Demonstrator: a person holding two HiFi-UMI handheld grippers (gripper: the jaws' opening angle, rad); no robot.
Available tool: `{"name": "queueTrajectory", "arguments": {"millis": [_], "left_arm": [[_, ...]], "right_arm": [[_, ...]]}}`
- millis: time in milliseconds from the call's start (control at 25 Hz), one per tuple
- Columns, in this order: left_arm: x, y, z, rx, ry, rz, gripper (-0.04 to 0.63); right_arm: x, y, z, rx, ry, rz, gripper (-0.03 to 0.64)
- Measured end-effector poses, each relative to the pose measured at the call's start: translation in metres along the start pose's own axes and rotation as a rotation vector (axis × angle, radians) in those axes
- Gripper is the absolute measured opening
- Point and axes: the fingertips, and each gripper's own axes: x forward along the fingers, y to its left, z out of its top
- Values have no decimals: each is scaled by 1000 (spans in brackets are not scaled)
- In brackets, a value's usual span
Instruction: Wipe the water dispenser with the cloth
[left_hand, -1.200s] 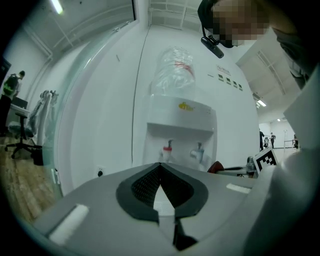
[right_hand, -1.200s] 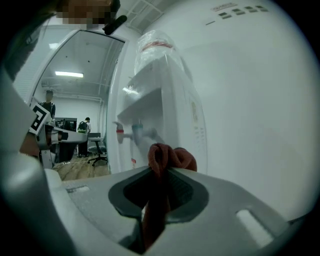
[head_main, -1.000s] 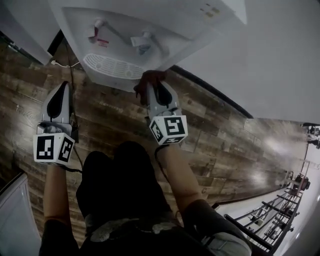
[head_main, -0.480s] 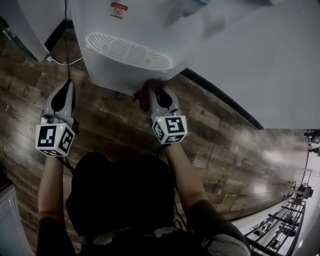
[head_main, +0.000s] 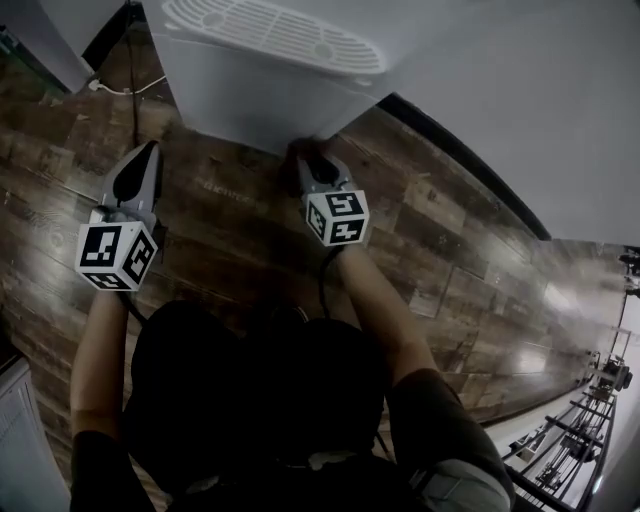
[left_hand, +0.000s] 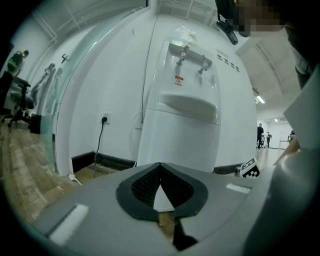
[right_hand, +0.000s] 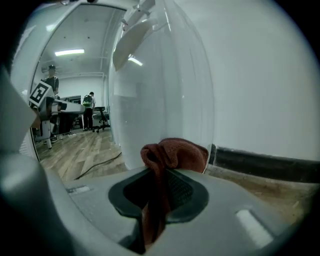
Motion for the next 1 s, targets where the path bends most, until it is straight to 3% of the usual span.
{"name": "queueTrajectory", "arguments": {"millis": [160,280,400,480,600,680,800,1000], "left_arm": [[8,0,-38,-37,52,-8,18],[13,1,-40,-49,51,-6,18],[4,-2,-3,-21,-26,-21,18],[2,-4,29,24,-88,-32,18],[3,-9,71,44,-162,-38,18],[6,-15,95,42,-196,-46,18],[14,-20,109,62,-208,-67,18],[35,-11,79,23,-171,-77,18]], "right_arm": [[14,0,-45,56,101,-4,44],[-1,16,-31,66,60,42,44],[-49,55,43,6,-128,140,44],[-83,73,109,-63,-285,158,44],[-120,79,192,-110,-507,108,44],[-126,73,222,-144,-590,63,44],[-110,64,228,-153,-599,31,44],[-65,58,183,-117,-482,18,44]]}}
